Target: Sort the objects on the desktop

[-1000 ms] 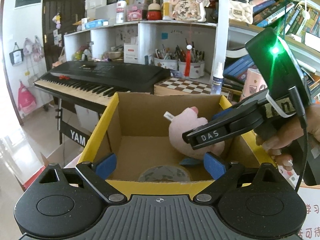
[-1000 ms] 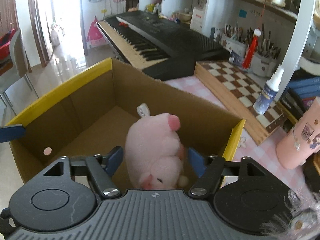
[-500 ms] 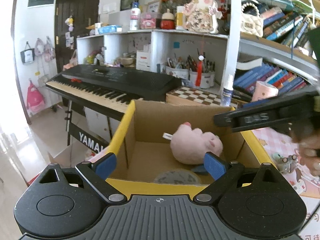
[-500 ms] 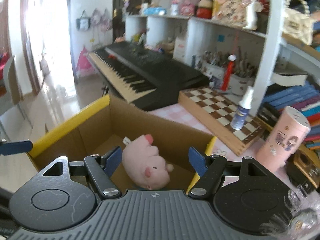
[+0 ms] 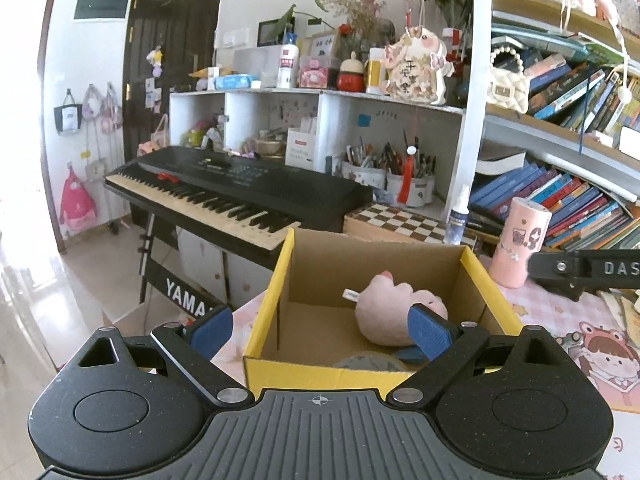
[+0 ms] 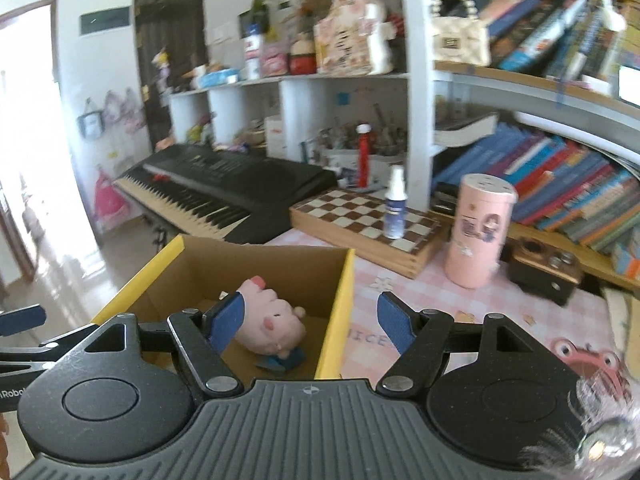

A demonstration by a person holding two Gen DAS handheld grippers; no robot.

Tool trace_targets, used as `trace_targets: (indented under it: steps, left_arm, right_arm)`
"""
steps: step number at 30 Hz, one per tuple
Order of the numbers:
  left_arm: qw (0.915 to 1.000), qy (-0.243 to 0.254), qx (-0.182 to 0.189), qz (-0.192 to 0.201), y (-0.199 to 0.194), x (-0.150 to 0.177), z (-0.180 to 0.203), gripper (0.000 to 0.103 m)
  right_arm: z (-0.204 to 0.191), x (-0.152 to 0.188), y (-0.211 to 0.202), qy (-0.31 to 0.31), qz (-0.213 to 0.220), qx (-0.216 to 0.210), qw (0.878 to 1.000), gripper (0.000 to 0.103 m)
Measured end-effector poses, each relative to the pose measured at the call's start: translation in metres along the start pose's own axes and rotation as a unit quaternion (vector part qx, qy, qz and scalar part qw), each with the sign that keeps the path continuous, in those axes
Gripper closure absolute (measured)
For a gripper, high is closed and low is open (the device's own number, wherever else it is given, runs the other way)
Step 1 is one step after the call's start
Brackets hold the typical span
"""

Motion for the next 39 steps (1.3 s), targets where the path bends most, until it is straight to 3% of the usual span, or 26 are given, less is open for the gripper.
trace_targets:
  steps: [11,27,39]
  left_arm:
    - [0.9998,0.005,0.018,0.003,-0.027,0.024,-0.016,0.007]
    - [0.9991,0.033,0.016,-0.02,-0.053,0.073,-0.021,0.007]
    - [0.9967,0.065,0.021,-0.043,-0.067,0.107,-0.013,0.007]
  right_arm:
    - [-0.014,0.053,-0.038,0.039,0.001,0.047,0.998,0.031]
    - [-0.051,0.142,-0.064,0.036,-0.031,0.073,0.996,0.031]
    - [-0.069,0.185,-0.072,0.024,-0.059,0.077,0.995,0.031]
Point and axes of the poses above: each gripper's, at about its wrist camera, not at the fingertips, and y roughly the way its jaws point, z to its right, x to its underside, the point moved 5 cm from there along y, roughly the way its jaws point, and after that the axes turned 14 degrees about -z, right-handed, at the moved point
